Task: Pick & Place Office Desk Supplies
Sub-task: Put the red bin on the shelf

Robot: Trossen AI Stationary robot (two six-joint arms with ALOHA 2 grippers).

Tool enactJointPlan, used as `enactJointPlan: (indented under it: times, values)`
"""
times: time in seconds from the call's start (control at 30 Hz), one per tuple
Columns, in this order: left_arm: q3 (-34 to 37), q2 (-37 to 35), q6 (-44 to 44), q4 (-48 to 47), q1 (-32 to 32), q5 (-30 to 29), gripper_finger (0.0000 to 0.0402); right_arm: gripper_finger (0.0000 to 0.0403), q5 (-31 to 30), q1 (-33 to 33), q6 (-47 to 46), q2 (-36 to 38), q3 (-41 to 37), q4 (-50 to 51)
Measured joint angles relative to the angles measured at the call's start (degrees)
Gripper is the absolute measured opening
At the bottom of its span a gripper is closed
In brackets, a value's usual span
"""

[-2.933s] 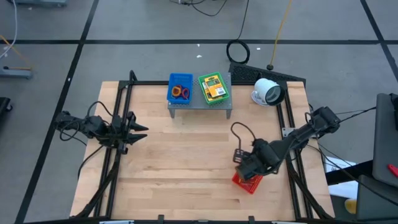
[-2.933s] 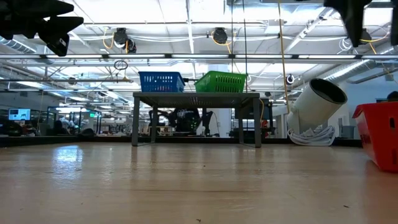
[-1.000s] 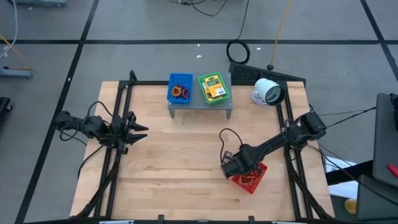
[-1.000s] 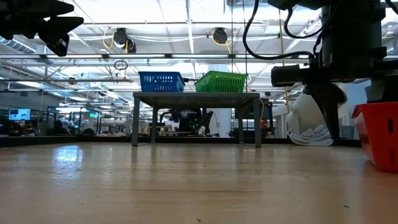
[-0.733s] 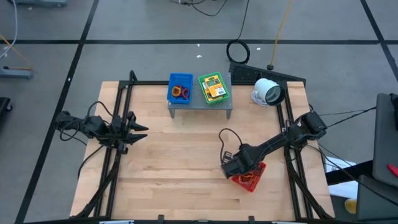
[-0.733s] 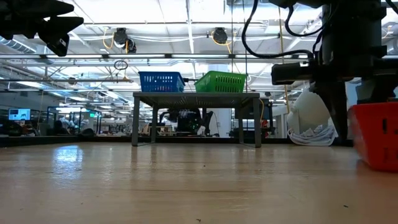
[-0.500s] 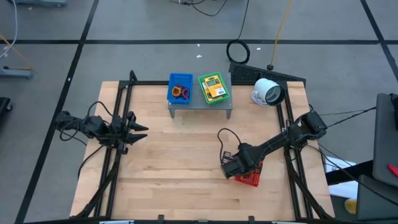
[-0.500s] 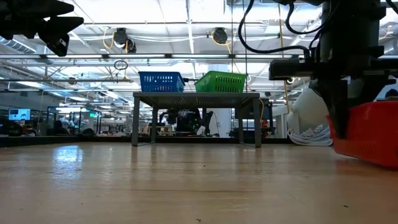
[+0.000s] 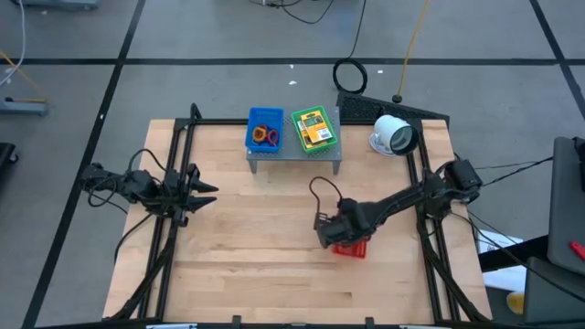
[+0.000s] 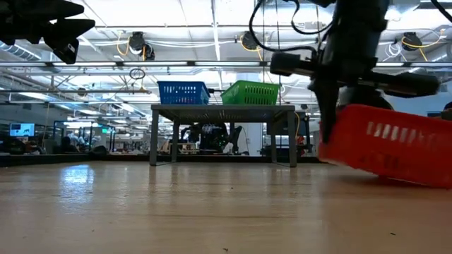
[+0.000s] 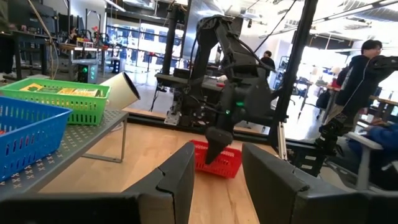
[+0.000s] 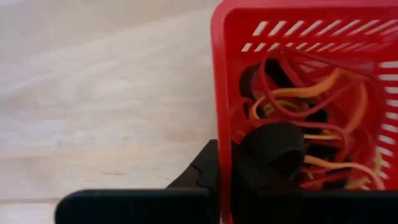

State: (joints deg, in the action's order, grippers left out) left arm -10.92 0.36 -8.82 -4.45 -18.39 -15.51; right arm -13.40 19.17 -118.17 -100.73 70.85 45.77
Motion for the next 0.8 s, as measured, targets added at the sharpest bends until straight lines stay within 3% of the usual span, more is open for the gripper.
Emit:
enactJointPlan:
  times: [0.37, 0.8]
  values:
    - [0.0, 0.0, 0.0, 0.0, 0.0, 0.0, 0.0141, 0.0007, -0.3, -2.4, 10.4, 0.1, 0.0, -5.3]
    - [0.0, 0.0, 0.0, 0.0, 0.0, 0.0, 0.0141, 0.0087, -2.0, -2.4, 12.4, 0.1, 0.0, -8.5]
